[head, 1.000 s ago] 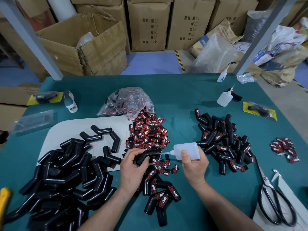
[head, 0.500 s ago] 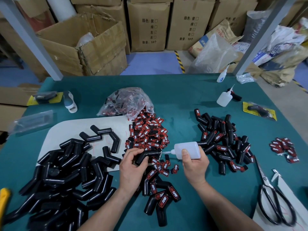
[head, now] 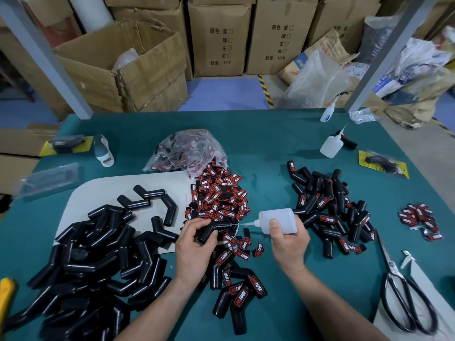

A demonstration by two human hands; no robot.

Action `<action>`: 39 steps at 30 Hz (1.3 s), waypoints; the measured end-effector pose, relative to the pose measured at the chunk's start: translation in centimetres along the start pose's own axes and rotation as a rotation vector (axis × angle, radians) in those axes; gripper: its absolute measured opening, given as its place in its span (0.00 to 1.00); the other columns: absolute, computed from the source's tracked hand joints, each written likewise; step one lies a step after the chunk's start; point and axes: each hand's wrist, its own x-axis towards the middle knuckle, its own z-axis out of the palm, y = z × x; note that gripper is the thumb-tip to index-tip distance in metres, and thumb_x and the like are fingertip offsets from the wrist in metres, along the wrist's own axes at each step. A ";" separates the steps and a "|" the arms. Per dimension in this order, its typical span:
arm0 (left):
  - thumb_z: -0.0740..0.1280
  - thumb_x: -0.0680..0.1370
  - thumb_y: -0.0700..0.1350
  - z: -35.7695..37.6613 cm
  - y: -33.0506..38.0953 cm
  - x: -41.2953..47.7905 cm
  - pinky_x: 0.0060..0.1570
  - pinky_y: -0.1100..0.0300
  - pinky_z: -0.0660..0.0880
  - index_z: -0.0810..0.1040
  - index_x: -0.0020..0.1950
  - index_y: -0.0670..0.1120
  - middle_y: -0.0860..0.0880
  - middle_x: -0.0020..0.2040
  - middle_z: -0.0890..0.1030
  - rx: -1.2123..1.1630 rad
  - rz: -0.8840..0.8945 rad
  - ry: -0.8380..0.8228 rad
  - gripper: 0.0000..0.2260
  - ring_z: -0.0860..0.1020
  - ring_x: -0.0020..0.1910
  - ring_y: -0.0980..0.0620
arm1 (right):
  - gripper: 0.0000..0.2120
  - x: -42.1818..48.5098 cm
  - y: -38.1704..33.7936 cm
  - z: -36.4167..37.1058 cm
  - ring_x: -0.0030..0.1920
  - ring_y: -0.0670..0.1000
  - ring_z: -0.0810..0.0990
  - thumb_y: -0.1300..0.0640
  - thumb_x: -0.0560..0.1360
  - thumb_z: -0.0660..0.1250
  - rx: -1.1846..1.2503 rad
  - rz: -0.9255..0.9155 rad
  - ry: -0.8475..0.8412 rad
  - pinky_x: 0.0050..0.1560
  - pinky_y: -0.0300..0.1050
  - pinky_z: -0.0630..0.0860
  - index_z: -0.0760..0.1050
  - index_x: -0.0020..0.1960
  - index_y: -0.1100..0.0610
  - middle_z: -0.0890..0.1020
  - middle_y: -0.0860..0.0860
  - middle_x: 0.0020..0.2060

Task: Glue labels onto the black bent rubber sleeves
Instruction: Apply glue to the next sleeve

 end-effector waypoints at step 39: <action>0.77 0.75 0.35 0.0 -0.1 0.1 0.53 0.58 0.82 0.82 0.53 0.63 0.61 0.55 0.80 -0.034 -0.042 -0.002 0.21 0.83 0.55 0.53 | 0.25 0.1 0.2 -0.1 0.29 0.48 0.72 0.42 0.68 0.69 -0.029 -0.015 -0.001 0.28 0.44 0.69 0.71 0.36 0.66 0.74 0.56 0.27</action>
